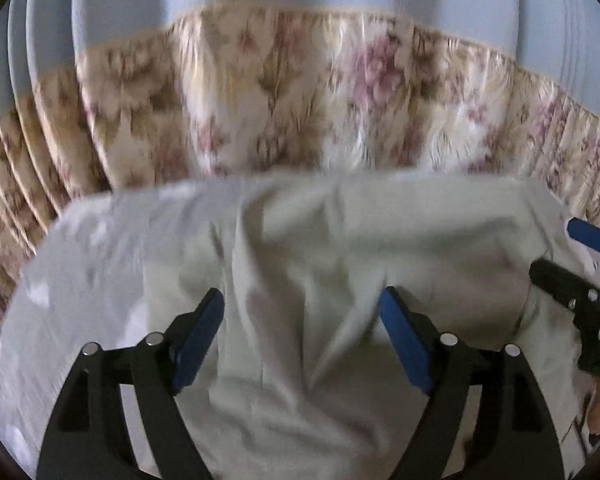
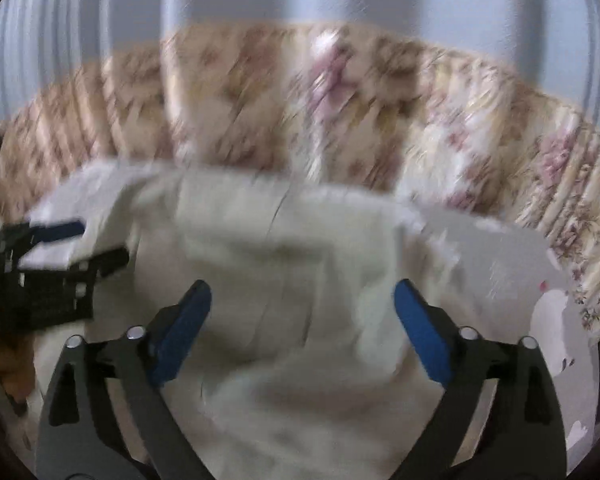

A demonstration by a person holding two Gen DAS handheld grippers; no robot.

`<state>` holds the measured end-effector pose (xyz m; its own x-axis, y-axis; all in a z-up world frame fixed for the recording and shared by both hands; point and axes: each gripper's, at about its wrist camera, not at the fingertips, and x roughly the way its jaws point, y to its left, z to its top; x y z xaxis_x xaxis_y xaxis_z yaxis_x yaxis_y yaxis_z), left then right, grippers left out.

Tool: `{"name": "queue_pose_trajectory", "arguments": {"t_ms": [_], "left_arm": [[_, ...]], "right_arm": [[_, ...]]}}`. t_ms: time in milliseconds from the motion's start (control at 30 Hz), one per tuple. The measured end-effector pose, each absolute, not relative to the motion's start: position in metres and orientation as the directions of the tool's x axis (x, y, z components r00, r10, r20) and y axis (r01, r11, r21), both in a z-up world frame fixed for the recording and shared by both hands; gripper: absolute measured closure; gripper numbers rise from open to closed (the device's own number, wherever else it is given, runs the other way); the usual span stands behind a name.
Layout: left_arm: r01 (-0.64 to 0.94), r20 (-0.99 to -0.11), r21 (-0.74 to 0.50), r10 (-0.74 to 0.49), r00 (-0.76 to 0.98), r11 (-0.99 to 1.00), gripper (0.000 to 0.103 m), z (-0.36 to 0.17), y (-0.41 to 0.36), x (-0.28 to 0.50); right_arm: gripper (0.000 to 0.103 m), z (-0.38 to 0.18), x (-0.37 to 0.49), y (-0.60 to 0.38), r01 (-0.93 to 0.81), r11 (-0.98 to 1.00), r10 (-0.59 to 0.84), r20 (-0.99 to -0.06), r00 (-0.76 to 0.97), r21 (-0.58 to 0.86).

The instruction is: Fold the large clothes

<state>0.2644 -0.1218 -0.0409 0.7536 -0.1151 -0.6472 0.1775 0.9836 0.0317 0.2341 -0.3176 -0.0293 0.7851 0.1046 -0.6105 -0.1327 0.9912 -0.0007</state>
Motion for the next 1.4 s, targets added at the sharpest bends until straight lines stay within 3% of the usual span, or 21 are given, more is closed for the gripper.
{"name": "queue_pose_trajectory", "arguments": {"t_ms": [200,367,433,500,733,933,1200,1400], "left_arm": [[0.111,-0.692,0.009,-0.074,0.718,0.994,0.021,-0.037,-0.137,0.344],[0.105,-0.77,0.029,-0.045,0.637,0.994,0.019,-0.071,-0.137,0.38],[0.115,-0.796,0.074,-0.011,0.605,0.991,0.011,-0.089,-0.138,0.387],[0.111,-0.815,0.054,-0.02,0.58,0.992,0.004,-0.103,-0.131,0.39],[0.111,-0.78,0.041,-0.038,0.625,0.993,0.005,-0.093,-0.127,0.378],[0.149,-0.648,-0.014,-0.122,0.752,0.989,0.006,-0.044,-0.111,0.302],[0.17,-0.642,0.042,-0.103,0.759,0.985,0.005,-0.044,-0.125,0.24],[0.147,-0.726,0.119,-0.015,0.687,0.982,0.005,-0.083,-0.132,0.263]], "right_arm": [[0.009,-0.03,0.31,-0.322,-0.03,0.99,0.115,-0.672,0.732,0.137],[0.009,-0.079,0.357,-0.315,0.002,0.999,0.033,-0.815,0.578,0.042],[0.006,-0.096,0.363,-0.317,-0.006,1.0,0.025,-0.848,0.53,0.026],[0.003,-0.104,0.364,-0.32,-0.007,1.0,0.022,-0.85,0.526,0.022],[0.003,-0.089,0.348,-0.322,-0.015,0.999,0.039,-0.809,0.586,0.038],[0.003,-0.037,0.276,-0.339,-0.053,0.993,0.11,-0.712,0.694,0.102],[0.003,-0.052,0.215,-0.321,-0.128,0.992,0.093,-0.737,0.67,0.009],[0.003,-0.095,0.237,-0.322,-0.067,0.998,0.039,-0.826,0.562,0.002]]}}
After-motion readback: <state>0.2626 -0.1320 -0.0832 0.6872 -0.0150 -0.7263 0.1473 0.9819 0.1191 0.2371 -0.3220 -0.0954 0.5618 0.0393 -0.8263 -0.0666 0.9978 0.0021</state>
